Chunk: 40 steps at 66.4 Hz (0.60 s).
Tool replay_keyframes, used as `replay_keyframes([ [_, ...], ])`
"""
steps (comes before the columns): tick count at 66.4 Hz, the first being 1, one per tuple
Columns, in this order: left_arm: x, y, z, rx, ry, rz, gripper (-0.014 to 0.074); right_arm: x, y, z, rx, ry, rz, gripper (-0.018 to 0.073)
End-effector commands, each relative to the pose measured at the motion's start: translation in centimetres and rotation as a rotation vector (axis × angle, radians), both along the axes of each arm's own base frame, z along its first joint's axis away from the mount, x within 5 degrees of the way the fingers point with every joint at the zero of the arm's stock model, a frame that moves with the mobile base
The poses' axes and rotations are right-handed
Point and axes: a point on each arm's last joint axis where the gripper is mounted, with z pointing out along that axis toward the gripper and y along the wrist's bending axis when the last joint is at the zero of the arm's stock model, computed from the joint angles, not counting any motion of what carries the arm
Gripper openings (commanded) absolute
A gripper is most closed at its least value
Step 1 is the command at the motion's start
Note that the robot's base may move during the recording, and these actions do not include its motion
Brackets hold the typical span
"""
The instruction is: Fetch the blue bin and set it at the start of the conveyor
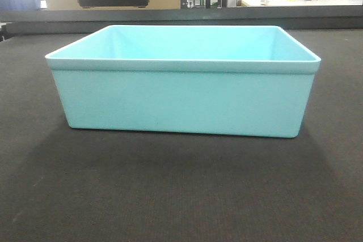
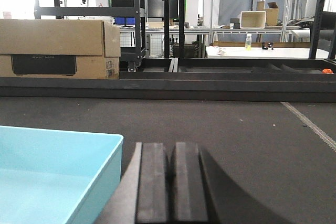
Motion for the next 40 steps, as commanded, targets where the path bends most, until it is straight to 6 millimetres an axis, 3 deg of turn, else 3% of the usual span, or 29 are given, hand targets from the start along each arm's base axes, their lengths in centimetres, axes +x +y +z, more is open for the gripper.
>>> replay_keyframes([
  [1,-0.03,-0.04,0.28,0.004,-0.029,-0.006,-0.0111,-0.11,-0.03,0.25,-0.018,-0.030,-0.008,-0.0162],
  [40,-0.03,-0.04,0.28,0.004,-0.029,-0.006,-0.0111,-0.10,-0.13,0.08,-0.040,-0.034,-0.029,-0.0162],
])
